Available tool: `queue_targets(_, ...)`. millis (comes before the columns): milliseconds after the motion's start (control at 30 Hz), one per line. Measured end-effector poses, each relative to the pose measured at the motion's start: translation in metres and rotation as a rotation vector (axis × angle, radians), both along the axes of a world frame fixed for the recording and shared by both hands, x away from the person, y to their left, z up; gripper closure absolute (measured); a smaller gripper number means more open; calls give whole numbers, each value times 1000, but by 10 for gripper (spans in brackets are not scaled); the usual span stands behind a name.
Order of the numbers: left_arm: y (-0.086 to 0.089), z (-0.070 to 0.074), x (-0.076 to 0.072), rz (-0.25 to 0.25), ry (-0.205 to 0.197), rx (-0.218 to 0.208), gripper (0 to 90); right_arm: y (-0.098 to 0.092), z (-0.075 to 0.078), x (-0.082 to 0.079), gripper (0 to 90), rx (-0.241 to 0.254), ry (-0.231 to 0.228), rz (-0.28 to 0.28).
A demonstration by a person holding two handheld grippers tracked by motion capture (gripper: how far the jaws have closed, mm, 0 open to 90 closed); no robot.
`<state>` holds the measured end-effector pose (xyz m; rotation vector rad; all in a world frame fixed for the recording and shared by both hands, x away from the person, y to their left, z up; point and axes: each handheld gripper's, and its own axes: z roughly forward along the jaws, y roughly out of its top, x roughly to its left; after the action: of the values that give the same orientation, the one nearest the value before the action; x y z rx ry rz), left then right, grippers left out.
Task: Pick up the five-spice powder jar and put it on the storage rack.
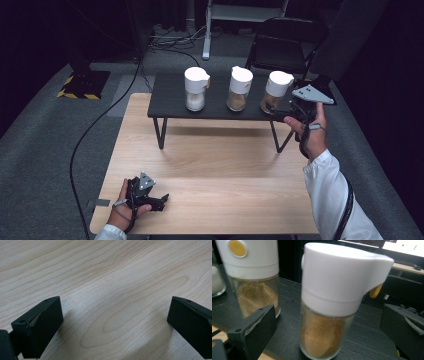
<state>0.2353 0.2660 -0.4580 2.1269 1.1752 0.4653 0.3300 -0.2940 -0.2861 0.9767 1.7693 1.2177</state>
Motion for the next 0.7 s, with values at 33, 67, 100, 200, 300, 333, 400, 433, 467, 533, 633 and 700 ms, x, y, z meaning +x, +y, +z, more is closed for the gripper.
queue_targets(33,0,0,0,0,0,0,2,-1,-1,-1,4,0,-1,3)
queue_targets(67,0,0,0,0,0,0,2,-1,-2,-3,3,1,-4,1)
queue_targets(100,0,0,0,0,0,0,3,-1,-4,-4,4,0,-6,1)
queue_targets(200,0,0,0,0,0,0,3,-3,-7,-9,4,1,-13,7)
queue_targets(300,0,0,0,0,0,0,2,-4,-10,-13,4,-11,-23,13)
queue_targets(333,0,0,0,0,0,0,2,-4,-11,-15,4,-14,-24,17)
queue_targets(400,0,0,0,0,0,0,2,-6,-13,-18,3,-12,-24,26)
queue_targets(433,0,0,0,0,0,0,3,-6,-15,-19,4,-17,-24,29)
queue_targets(467,0,0,0,0,0,0,3,-7,-16,-20,4,-20,-25,33)
queue_targets(533,0,0,0,0,0,0,3,-7,-20,-24,3,-32,-31,39)
queue_targets(633,0,0,0,0,0,0,2,-9,-24,-28,4,-40,-41,48)
queue_targets(700,0,0,0,0,0,0,3,-9,-27,-31,4,-42,-43,53)
